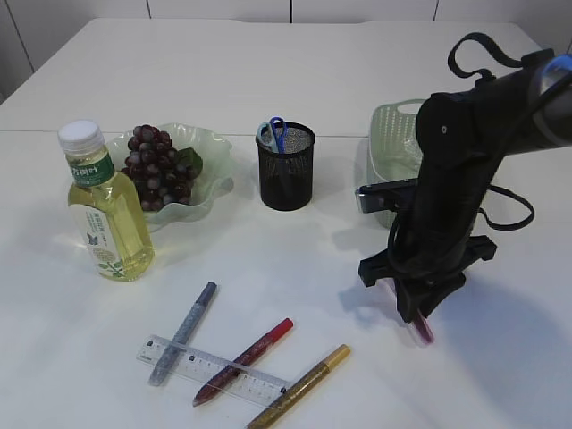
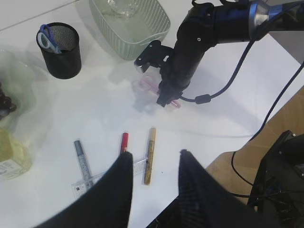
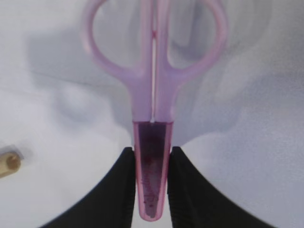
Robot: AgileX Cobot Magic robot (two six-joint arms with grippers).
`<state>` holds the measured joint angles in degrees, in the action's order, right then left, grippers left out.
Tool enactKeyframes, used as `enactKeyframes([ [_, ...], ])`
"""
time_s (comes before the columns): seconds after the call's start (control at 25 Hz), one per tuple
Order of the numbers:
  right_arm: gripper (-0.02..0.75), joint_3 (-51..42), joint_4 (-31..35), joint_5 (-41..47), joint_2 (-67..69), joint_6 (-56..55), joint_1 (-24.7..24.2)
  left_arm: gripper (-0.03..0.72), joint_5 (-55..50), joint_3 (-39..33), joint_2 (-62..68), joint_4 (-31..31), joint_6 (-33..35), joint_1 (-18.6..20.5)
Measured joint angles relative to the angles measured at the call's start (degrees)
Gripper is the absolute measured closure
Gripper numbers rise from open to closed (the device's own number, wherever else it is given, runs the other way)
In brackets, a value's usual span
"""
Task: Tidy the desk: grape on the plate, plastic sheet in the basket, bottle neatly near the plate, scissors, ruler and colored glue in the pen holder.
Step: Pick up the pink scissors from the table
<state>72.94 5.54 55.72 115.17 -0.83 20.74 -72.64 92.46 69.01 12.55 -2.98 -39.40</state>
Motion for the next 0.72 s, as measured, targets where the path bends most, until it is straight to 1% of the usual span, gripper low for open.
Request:
enactKeyframes([
  [0.32,0.551,0.00,-0.13,-3.10,-3.21,1.14,0.00,0.445,0.00,0.00,0.00,0.00,0.00,0.00],
  [0.72,0.551,-0.11,-0.13,-9.96,-8.45,2.84,0.16,0.445,0.00,0.00,0.00,0.00,0.00,0.00],
])
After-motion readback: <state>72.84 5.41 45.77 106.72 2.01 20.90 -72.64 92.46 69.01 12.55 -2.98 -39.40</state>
